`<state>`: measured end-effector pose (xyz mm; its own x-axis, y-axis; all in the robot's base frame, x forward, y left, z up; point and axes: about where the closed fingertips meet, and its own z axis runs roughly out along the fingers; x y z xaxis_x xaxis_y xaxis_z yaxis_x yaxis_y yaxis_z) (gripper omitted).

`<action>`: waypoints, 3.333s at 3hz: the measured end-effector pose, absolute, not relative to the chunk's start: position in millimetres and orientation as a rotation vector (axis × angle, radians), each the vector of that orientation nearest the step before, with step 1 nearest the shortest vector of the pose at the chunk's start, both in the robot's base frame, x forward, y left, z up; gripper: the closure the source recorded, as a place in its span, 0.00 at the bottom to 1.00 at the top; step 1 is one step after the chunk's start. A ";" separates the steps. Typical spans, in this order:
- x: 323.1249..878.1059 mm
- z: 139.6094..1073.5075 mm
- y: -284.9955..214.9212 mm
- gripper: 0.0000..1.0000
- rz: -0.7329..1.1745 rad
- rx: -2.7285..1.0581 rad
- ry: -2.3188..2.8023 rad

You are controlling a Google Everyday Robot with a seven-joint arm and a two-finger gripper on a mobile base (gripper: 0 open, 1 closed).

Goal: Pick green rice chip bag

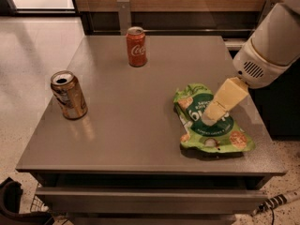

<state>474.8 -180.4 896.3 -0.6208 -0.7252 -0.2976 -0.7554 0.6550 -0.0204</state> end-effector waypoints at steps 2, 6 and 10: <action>486.2 855.7 -154.7 0.00 0.280 -0.992 2.645; 493.3 822.0 -141.5 0.70 0.314 -0.891 2.673; 493.1 823.0 -141.2 1.00 0.314 -0.892 2.673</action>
Offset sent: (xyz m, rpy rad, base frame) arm 0.0213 0.0377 -0.0692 0.1710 0.0254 -0.2228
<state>493.1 -141.2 823.0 -0.7602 -0.5459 -0.3523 -0.6126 0.7828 0.1092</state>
